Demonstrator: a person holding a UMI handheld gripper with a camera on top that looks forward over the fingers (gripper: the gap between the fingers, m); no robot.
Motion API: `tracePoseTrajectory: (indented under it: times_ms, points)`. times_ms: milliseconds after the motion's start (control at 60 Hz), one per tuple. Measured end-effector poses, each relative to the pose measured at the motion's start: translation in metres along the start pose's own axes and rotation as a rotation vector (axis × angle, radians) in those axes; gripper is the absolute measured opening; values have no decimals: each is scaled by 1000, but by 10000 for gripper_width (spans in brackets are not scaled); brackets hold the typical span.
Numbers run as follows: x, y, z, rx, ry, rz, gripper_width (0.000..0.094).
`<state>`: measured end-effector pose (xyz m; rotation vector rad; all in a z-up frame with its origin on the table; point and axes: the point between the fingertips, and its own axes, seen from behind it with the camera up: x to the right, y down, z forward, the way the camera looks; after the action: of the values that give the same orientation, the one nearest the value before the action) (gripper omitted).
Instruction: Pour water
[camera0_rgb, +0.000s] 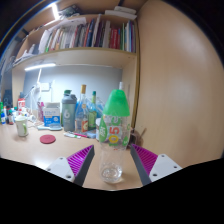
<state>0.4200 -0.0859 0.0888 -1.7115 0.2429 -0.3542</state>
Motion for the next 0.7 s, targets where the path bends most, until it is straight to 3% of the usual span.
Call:
tracePoseTrajectory:
  times_ms: [117, 167, 183, 333, 367, 383, 533, 700]
  points:
    - [5, 1, 29, -3, 14, 40, 747]
    - [5, 0, 37, -1, 14, 69, 527]
    - [7, 1, 39, -4, 21, 80, 503]
    - [11, 0, 40, 36, 62, 66, 415]
    - [11, -1, 39, 55, 76, 59, 446]
    - [11, -2, 39, 62, 82, 56, 387]
    - [-11, -4, 36, 31, 58, 40, 383]
    - [-70, -61, 36, 101, 38, -154, 383]
